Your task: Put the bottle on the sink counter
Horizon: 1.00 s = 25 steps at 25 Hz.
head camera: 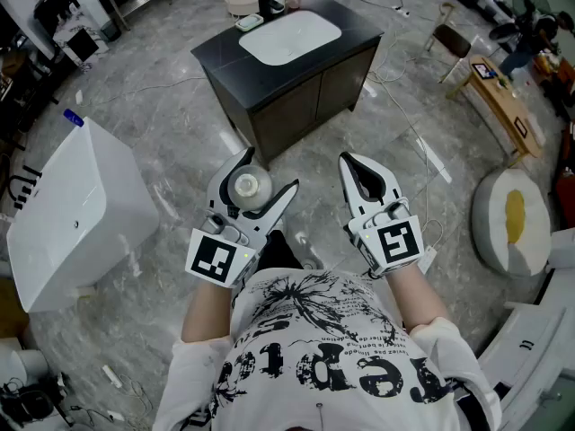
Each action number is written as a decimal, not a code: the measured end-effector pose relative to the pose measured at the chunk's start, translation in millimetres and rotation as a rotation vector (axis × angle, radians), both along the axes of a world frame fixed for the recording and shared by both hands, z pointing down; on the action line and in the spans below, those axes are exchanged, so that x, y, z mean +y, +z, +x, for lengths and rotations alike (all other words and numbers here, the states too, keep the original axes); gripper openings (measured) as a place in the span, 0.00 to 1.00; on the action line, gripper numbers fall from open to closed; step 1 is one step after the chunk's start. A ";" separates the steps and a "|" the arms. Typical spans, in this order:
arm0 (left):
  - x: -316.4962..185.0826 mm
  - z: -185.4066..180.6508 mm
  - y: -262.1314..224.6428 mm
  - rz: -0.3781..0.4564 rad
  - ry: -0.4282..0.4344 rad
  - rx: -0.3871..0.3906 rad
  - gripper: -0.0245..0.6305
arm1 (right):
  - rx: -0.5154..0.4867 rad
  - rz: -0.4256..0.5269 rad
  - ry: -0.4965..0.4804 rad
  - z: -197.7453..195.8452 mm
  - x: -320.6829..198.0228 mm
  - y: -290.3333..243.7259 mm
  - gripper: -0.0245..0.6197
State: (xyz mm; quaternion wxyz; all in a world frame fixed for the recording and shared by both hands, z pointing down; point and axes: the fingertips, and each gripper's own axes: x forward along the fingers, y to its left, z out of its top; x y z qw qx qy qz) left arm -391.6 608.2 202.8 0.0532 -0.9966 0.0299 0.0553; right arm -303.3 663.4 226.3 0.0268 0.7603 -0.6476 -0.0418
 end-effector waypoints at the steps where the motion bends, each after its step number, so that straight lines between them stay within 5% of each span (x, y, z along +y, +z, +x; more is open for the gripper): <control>1: -1.5 0.7 1.2 0.003 -0.001 0.000 0.57 | 0.003 0.013 0.001 1.4 -2.3 -2.5 0.06; 15: -7.3 18.5 8.7 -0.004 -0.001 -0.010 0.57 | -0.028 -0.003 0.029 23.6 1.8 9.5 0.06; 25: -65.8 78.2 22.1 -0.037 0.018 -0.023 0.57 | -0.053 -0.036 0.090 87.2 -43.9 23.5 0.06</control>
